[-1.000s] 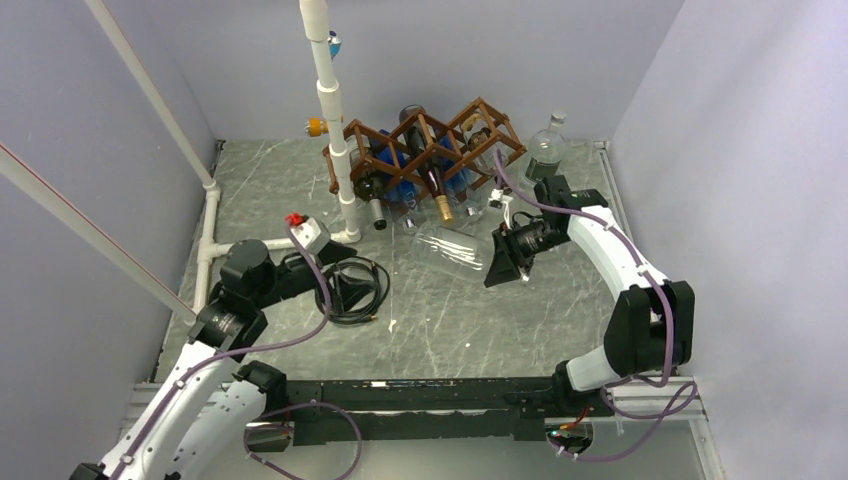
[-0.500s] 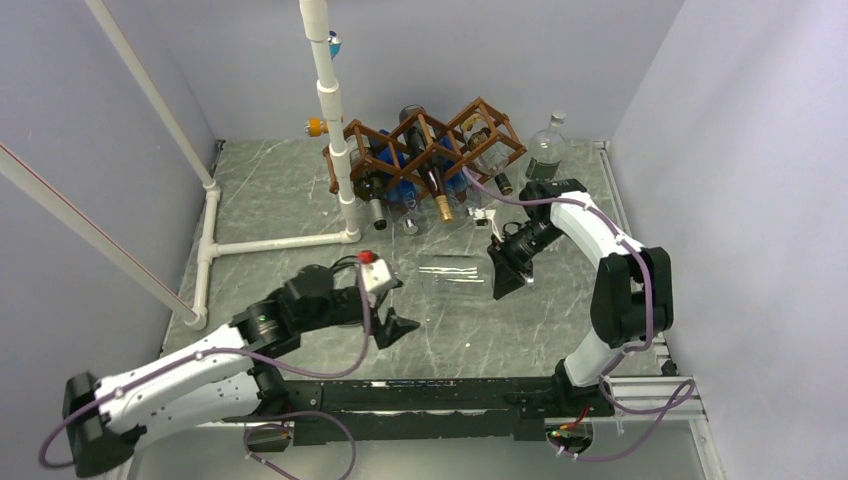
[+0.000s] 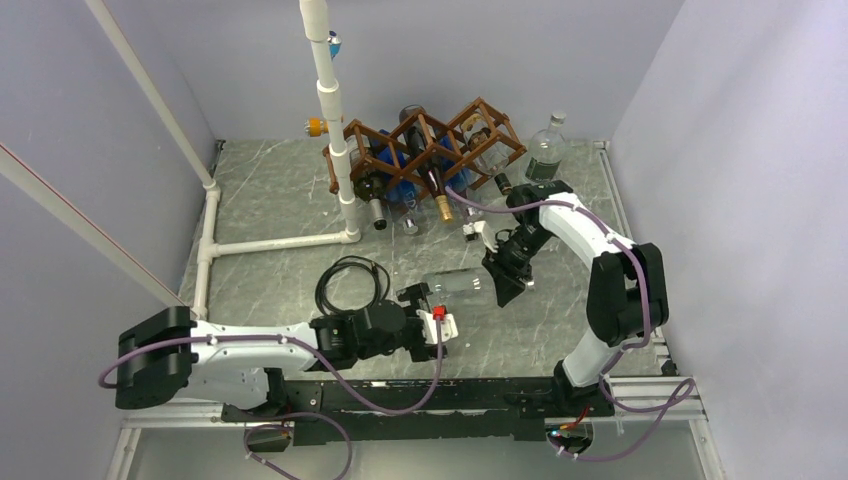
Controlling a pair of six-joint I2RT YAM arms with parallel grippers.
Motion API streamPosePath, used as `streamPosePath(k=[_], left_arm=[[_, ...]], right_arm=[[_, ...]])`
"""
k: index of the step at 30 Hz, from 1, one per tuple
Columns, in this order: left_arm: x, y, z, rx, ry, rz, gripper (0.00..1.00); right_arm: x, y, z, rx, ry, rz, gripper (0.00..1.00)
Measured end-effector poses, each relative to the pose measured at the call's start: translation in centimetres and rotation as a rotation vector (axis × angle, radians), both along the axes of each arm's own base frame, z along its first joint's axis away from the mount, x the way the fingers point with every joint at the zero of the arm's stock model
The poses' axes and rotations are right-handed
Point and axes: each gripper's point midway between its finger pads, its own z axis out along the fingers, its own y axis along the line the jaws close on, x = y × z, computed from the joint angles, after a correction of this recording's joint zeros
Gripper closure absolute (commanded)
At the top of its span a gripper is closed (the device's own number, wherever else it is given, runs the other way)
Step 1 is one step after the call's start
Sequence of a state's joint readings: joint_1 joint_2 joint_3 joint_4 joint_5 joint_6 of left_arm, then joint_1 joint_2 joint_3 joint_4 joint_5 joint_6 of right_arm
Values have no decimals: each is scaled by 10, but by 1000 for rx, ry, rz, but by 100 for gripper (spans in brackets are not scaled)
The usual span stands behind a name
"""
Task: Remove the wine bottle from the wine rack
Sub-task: Place the wine bottle at the center of the board.
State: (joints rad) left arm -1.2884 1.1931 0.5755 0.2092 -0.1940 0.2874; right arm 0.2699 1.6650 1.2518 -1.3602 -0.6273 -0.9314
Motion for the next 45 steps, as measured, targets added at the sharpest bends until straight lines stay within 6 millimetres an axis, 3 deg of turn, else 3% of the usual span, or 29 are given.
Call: streamPosePath(k=[5,10,16,22,31,39,45], left_arm=[[8,-7,0,-38,-109,-21,0],[12,-11,-12,-22,-188,-51,1],[22,-21,-9,-62,-231,-48,1],[34,-26,0,-128,-235,-41,0],[35,-37,-7,-184,-183,-86,1],[41,-34,-4,-240,-147,-74,4],[44,-25,-17,-247,-113,-48,2]], right_arm=[[-2,-1,-3,-32,3,13,100],[-4,-1,-5,-61,6,16,100],[-7,1,-5,-89,10,19,100],[-8,5,-3,-108,7,28,100],[0,3,6,-188,-40,36,100],[11,-5,16,-283,-100,39,98],[10,1,20,-327,-120,78,96]])
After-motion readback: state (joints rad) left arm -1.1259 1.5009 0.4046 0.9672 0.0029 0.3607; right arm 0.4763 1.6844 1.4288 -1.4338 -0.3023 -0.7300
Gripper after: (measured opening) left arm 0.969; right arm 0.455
